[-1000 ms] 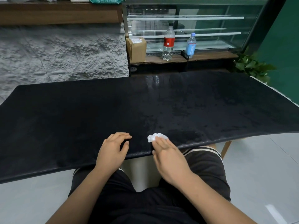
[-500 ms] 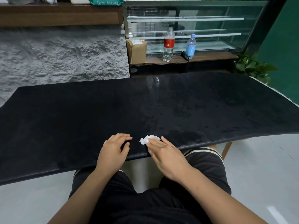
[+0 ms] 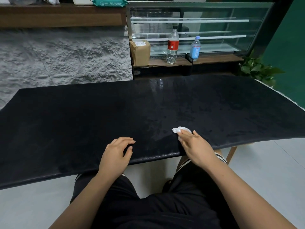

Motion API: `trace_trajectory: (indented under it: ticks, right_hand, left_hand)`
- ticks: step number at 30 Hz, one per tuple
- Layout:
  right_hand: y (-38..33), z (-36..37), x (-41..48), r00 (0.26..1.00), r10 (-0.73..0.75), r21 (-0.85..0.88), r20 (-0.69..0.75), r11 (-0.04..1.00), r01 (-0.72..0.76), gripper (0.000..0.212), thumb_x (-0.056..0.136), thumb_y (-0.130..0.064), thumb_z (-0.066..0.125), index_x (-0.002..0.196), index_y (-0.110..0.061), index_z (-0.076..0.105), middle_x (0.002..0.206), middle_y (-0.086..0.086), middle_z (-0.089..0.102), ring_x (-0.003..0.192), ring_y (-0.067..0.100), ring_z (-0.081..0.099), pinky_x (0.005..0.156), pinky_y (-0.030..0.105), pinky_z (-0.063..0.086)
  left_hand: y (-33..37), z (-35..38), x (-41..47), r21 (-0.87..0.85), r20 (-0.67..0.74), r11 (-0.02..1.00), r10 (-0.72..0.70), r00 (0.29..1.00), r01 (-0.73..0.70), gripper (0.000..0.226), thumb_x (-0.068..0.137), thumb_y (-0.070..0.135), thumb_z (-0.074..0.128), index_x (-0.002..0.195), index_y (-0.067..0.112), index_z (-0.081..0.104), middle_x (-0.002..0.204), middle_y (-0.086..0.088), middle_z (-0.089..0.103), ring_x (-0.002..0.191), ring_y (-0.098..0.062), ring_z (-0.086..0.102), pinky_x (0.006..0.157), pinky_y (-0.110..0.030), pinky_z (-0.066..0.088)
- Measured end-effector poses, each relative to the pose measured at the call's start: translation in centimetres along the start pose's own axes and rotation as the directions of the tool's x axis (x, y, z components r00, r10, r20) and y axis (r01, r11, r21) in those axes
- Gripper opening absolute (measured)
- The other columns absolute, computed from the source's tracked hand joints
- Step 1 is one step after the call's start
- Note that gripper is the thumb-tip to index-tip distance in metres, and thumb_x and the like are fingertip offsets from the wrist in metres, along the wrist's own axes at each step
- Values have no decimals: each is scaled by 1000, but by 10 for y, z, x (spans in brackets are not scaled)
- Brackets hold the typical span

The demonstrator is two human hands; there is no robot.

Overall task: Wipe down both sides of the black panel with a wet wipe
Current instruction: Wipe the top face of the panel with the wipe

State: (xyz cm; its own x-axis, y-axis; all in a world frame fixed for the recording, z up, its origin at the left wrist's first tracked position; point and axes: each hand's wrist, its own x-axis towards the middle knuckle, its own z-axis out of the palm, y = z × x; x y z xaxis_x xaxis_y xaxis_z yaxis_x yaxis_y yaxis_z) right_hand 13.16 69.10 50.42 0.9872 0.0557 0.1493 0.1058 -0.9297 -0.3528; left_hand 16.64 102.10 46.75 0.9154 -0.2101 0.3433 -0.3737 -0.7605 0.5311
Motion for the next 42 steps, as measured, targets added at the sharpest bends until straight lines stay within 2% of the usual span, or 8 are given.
trace_trajectory:
  ticks: [5, 8, 11, 20, 27, 31, 37, 42]
  right_hand:
    - [12, -11, 1, 997, 79, 5, -6, 997, -79, 47, 113, -24, 36, 158, -37, 42, 165, -20, 36, 154, 1, 26, 127, 26, 12]
    - [5, -9, 4, 981, 185, 17, -63, 983, -184, 49, 110, -20, 37, 156, -36, 45, 163, -19, 39, 151, 8, 34, 122, 27, 23]
    - [-10, 1, 8, 964, 245, -13, -100, 969, -247, 49, 107, -20, 37, 155, -31, 45, 161, -15, 41, 152, 9, 28, 110, 27, 35]
    - [-79, 29, 12, 997, -57, -102, -52, 993, 51, 50, 108, -27, 33, 157, -21, 37, 159, -9, 40, 155, 8, 22, 124, 21, 20]
    - [-124, 48, 6, 982, -185, -43, -33, 982, 184, 43, 109, -29, 37, 149, -17, 48, 152, -5, 47, 144, 15, 40, 116, 26, 32]
    - [-128, 57, 9, 954, -300, -24, 17, 954, 300, 47, 109, -29, 34, 154, -17, 42, 157, -5, 43, 151, 12, 32, 126, 25, 19]
    - [-106, 48, 20, 944, -316, 30, 92, 949, 315, 50, 110, -26, 33, 159, -32, 37, 160, -19, 41, 151, -1, 29, 130, 29, 8]
    - [-78, 39, 30, 959, -262, 17, 104, 965, 262, 48, 110, -23, 33, 156, -33, 41, 159, -22, 41, 152, -3, 26, 130, 30, 7]
  left_hand:
    - [0, 0, 0, -3, -4, 1000, 7, 1000, -7, 26, 102, 28, 61, 124, 38, 71, 128, 29, 63, 119, 5, 54, 105, -35, 46]
    - [-1, 0, 0, 2, -3, 1000, 4, 1000, -4, 26, 102, 28, 61, 124, 38, 71, 128, 29, 62, 118, 6, 53, 105, -34, 46]
    - [-1, 0, 0, 0, -1, 1000, -1, 1000, 1, 26, 102, 29, 60, 124, 39, 71, 128, 29, 62, 118, 6, 53, 105, -34, 46]
    - [0, 0, 0, -14, -2, 1000, -9, 1000, 9, 26, 101, 28, 62, 123, 39, 71, 127, 30, 62, 118, 6, 54, 106, -34, 45]
    - [2, 0, 0, -16, -14, 1000, 5, 1000, -5, 28, 100, 25, 64, 123, 39, 71, 125, 29, 63, 116, 4, 55, 104, -36, 47]
    - [2, -1, -1, -32, -11, 999, 8, 1000, -8, 28, 100, 25, 64, 122, 39, 70, 124, 31, 62, 116, 4, 55, 102, -36, 49]
    - [3, -2, 0, -36, -9, 999, 8, 1000, -8, 28, 100, 23, 65, 123, 37, 72, 124, 29, 64, 116, 3, 56, 102, -38, 49]
    - [3, -2, 0, -23, -3, 1000, -10, 1000, 10, 26, 101, 25, 64, 123, 36, 73, 127, 28, 64, 119, 4, 55, 106, -35, 45]
